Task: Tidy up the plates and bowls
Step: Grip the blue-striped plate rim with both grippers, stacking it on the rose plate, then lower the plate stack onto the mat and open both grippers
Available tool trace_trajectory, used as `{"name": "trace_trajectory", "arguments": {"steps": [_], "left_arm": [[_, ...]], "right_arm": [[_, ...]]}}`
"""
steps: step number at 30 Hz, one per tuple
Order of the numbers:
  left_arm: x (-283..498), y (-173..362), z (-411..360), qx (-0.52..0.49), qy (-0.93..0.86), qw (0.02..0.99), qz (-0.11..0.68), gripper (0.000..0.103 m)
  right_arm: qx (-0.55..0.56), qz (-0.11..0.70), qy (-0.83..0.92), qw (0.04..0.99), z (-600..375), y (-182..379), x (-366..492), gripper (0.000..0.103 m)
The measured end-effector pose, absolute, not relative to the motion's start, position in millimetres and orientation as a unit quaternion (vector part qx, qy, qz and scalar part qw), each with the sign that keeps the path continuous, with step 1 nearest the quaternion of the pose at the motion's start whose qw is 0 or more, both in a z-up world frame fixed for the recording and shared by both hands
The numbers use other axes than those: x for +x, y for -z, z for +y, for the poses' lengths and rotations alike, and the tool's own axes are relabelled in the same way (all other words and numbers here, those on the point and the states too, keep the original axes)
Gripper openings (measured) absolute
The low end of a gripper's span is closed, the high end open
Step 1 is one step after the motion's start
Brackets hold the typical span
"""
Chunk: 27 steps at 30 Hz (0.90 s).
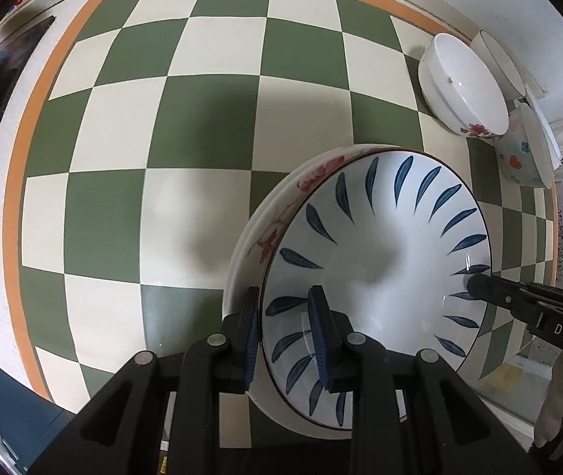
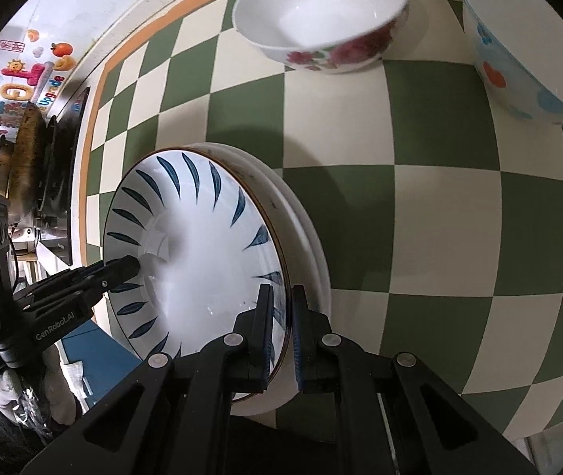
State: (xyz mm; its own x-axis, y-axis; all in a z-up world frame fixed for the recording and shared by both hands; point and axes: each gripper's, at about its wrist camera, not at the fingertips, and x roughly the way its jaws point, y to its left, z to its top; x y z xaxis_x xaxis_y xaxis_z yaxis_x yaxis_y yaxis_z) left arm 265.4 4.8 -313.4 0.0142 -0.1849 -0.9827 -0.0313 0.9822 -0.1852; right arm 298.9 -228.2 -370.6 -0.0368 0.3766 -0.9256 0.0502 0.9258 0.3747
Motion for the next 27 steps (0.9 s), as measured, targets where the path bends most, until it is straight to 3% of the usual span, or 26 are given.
{"name": "trace_trajectory", "arguments": {"steps": [10,27], "left_arm": [[262,314,6,-0.087,0.033,0.710,0.698,0.023],[250,313,11,-0.112,0.019,0.697,0.708,0.023]], "right_arm": [[0.154,0.710,-0.133,0.675,-230,375,300,0.010],[0.131,0.715,-0.118,0.677,-218,363,295,0.024]]}}
